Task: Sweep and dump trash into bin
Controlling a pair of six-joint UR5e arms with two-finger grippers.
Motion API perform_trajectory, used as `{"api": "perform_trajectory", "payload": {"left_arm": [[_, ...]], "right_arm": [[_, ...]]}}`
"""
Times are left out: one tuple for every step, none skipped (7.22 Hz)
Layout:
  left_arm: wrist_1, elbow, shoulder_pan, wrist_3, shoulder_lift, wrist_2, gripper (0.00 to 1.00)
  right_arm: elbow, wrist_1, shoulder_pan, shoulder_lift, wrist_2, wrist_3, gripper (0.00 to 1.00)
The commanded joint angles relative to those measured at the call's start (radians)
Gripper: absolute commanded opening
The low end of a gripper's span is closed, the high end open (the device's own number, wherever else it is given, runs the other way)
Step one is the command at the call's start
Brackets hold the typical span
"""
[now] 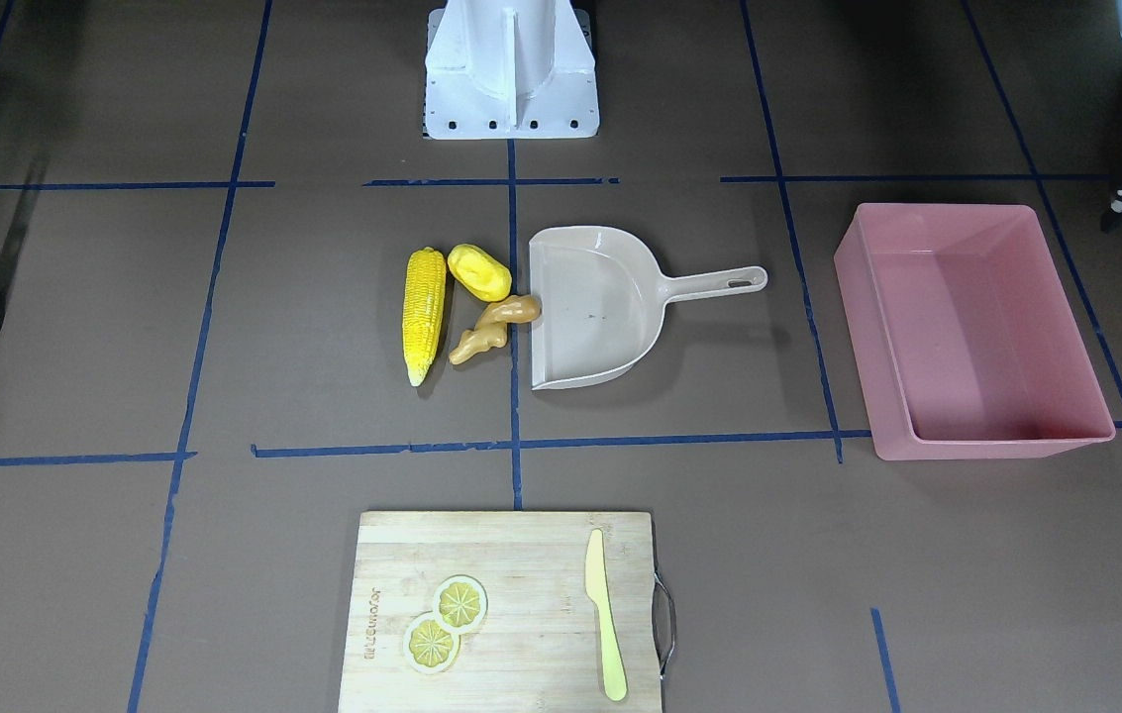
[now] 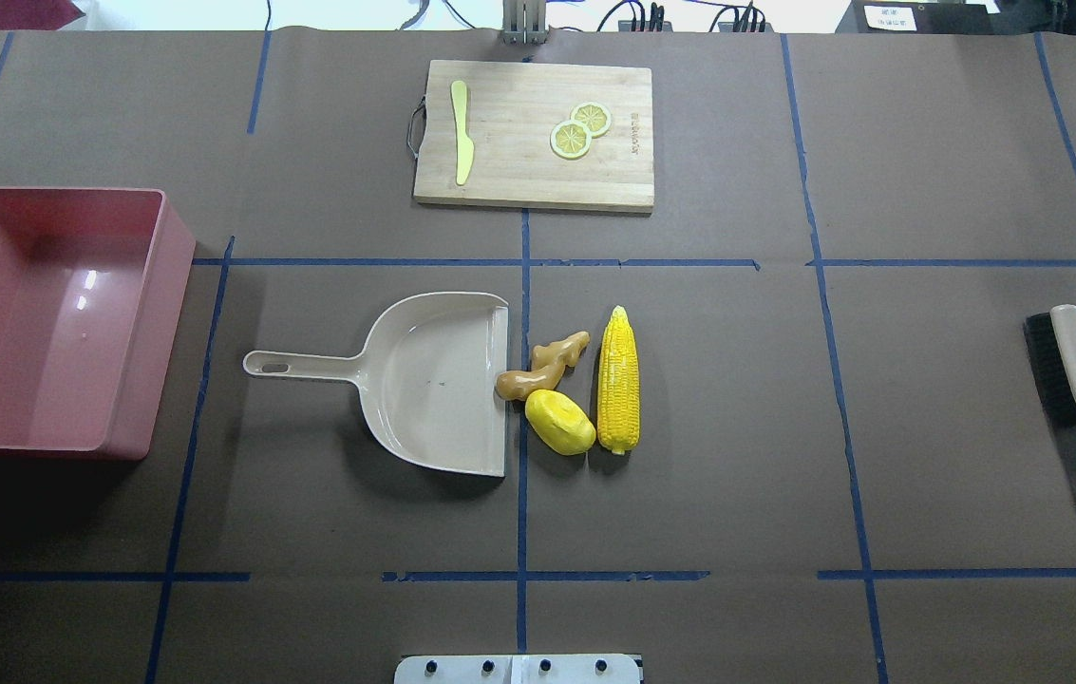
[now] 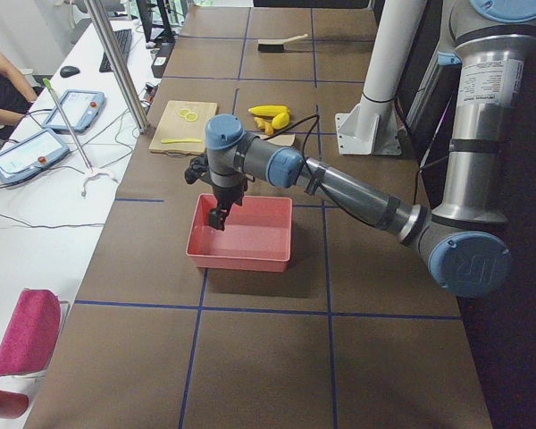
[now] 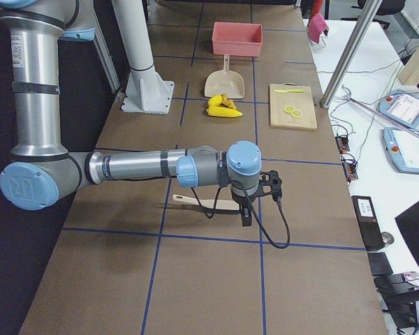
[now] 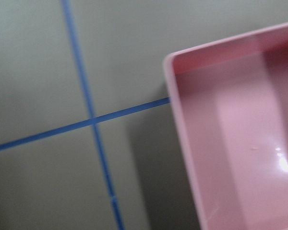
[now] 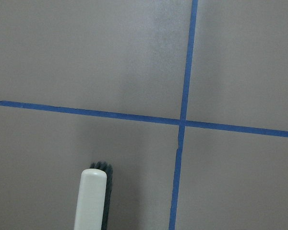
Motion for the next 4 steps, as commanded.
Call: {"api": "perform_trajectory", "payload": {"left_arm": [[0.003,-0.022,0.141,0.003,-0.079,0.016,1.00],[-0.005,-0.029,0.204,-0.002,-0.093,0.014,1.00],[-0.008,-0.034,0.205,0.000,-0.120,0.019,1.00],[0.006,-0.034,0.208,-0.002,-0.201,0.023,1.00]], "right_arm": [[0.037,0.003,-0.022,-0.042,0.075,0.104,0.99],[0.110,0.005,-0.059,-0.085,0.132,0.147,0.99],[0.160,0.012,-0.091,-0.111,0.108,0.216,0.99],[0.186,0.056,-0.146,-0.121,0.067,0.363,1.00]]}}
